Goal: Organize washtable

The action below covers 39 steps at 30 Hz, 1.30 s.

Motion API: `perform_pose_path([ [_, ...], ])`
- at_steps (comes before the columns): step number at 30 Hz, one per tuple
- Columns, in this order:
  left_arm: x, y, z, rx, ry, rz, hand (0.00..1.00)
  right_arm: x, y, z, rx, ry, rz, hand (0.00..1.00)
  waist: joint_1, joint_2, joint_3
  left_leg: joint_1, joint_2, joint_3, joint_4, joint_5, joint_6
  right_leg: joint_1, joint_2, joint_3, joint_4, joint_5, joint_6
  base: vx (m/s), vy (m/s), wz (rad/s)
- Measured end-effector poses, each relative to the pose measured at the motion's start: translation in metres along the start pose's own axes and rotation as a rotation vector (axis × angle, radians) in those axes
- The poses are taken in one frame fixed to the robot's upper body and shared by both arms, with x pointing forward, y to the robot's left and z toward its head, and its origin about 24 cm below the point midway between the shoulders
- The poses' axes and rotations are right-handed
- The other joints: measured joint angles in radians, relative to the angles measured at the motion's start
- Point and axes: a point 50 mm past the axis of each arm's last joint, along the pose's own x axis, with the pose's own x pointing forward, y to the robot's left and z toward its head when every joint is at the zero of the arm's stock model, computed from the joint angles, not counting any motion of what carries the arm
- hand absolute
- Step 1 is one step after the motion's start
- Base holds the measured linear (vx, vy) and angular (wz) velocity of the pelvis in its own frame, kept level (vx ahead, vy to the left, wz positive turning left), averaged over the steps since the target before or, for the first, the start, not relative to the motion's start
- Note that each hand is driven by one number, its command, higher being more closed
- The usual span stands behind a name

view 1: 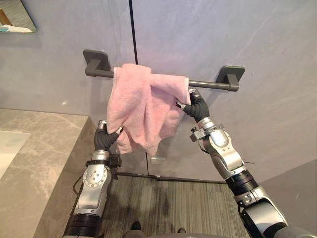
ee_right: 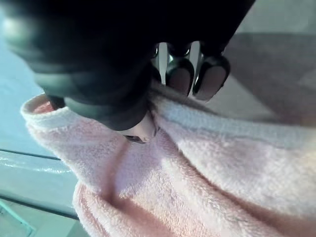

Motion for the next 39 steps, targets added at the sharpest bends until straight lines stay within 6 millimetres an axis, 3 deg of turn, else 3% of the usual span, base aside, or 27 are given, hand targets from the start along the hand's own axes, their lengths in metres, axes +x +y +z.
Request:
perform_pose_path([
  [8,0.002,-0.006,0.010,-0.031,-0.053,-0.020,1.00,-0.018,-0.015,-0.002,0.017,0.006,-0.062,1.00,-0.020,0.015,0.010,0.012,-0.001,-0.001,0.000,-0.001,0.000,0.014,0.000,-0.001,-0.005,0.000,0.001,-0.01,-0.002,0.00],
  [11,0.003,-0.003,0.011,-0.051,-0.064,0.013,1.00,-0.017,-0.013,0.003,0.012,-0.014,-0.040,1.00,-0.023,0.030,0.020,0.012,-0.001,-0.002,0.000,-0.001,0.001,0.014,-0.001,-0.001,-0.005,0.001,0.002,-0.03,-0.007,0.00],
  [20,0.012,0.003,0.020,-0.088,-0.108,0.042,1.00,-0.017,-0.012,0.003,0.011,-0.014,-0.014,1.00,-0.031,0.035,0.022,0.010,-0.005,-0.007,0.000,-0.001,0.001,0.015,-0.004,-0.003,-0.007,0.000,0.003,0.00,0.000,0.00],
  [26,0.012,0.005,0.018,-0.103,-0.099,0.048,1.00,-0.018,-0.012,0.002,0.011,-0.010,-0.013,1.00,-0.043,0.040,0.026,0.010,-0.006,-0.014,0.000,-0.001,0.001,0.016,-0.005,-0.007,-0.006,0.000,0.003,0.00,0.000,0.01],
  [39,0.017,0.004,0.001,-0.102,-0.029,0.038,1.00,-0.019,-0.015,-0.002,-0.015,0.019,-0.011,1.00,-0.037,0.047,0.030,0.007,-0.005,-0.027,0.000,-0.002,0.002,0.017,-0.003,-0.013,-0.004,-0.005,0.008,0.00,0.000,0.01],
])
